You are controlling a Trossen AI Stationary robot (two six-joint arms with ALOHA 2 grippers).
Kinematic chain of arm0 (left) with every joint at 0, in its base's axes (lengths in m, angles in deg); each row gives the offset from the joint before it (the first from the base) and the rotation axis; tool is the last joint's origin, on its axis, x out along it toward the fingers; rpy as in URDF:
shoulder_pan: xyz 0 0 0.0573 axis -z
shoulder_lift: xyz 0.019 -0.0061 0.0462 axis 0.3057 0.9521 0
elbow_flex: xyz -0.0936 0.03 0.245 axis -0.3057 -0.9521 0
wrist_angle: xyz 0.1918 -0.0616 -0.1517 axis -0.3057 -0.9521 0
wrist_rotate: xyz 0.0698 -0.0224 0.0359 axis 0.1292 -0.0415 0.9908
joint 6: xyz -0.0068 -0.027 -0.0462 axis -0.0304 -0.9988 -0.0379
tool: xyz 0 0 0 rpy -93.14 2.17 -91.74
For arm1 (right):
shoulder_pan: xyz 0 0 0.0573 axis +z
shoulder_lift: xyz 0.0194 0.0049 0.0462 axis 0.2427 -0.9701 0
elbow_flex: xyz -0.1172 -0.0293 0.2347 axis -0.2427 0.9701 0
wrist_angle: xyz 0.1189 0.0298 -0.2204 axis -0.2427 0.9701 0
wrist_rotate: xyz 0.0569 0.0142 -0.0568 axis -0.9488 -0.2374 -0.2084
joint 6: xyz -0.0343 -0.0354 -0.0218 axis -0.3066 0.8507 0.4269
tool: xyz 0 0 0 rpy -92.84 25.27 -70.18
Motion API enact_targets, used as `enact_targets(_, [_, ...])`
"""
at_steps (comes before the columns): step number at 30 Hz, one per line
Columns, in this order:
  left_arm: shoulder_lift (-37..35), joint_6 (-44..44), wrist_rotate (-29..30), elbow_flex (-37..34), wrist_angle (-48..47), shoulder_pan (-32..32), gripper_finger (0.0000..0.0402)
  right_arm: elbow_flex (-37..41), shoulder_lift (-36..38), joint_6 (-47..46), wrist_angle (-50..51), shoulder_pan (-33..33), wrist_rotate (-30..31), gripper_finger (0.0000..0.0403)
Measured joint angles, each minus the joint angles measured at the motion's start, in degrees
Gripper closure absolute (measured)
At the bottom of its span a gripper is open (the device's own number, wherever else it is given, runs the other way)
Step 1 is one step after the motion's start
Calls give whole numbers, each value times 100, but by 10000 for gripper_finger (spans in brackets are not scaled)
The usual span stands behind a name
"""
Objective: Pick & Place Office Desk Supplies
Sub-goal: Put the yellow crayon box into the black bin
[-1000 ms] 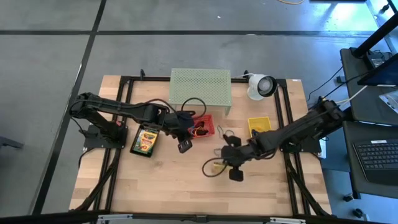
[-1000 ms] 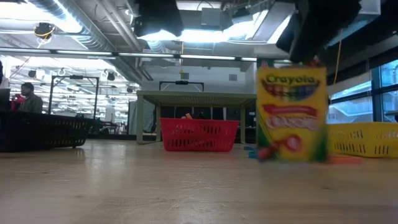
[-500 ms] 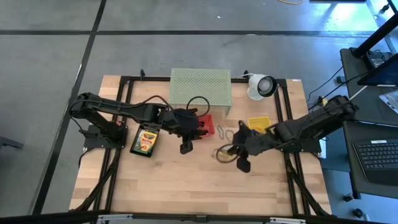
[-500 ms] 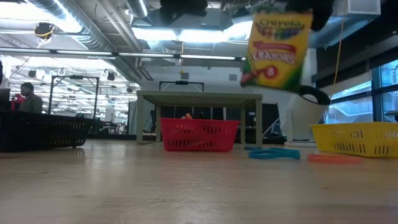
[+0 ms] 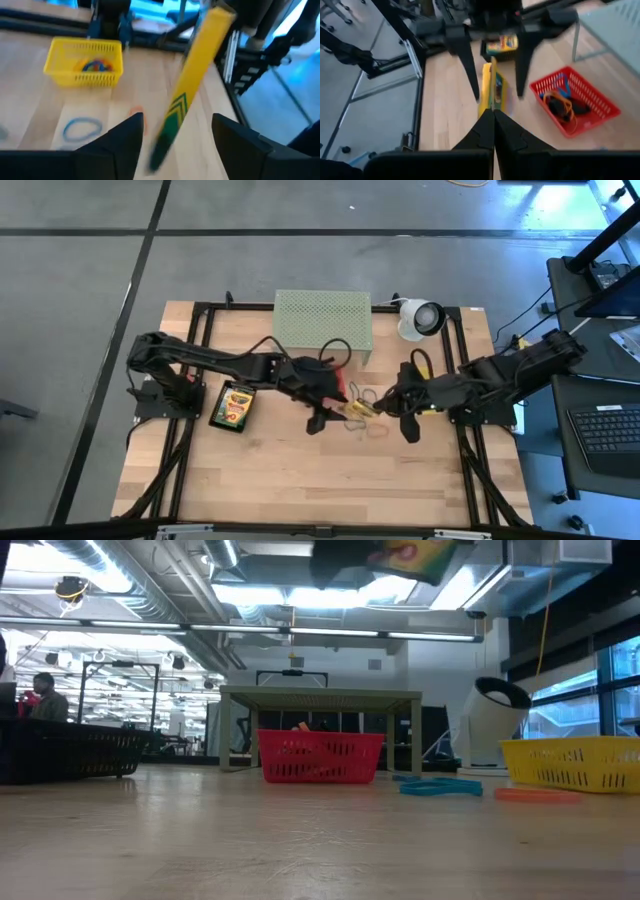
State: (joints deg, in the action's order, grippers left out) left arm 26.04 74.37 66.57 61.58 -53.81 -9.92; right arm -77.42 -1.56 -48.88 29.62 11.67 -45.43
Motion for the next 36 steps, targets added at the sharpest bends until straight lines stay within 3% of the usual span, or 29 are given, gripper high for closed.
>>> enact_targets(6, [279, -126, -123, 1, 1219, -14, 171, -301, -56, 192, 12, 0, 19, 403])
enact_targets(10, [285, -156, -133, 2, 1445, -21, 196, -375, -54, 215, 22, 0, 36, 403])
enact_targets(14, [283, -186, -388, 2, 1406, -27, 255, -511, -52, 313, -3, 0, 42, 403])
enact_targets(20, [283, -304, -783, 2, 1411, -48, 379, -543, -56, 317, 14, 0, 38, 403])
enact_targets(29, [257, -717, -836, 4, 1372, -76, 384, -543, -58, 75, 15, 0, 191, 386])
enact_targets(36, [-84, -1072, -821, 0, 683, -233, 384, -543, -56, -14, 5, -30, 731, 292])
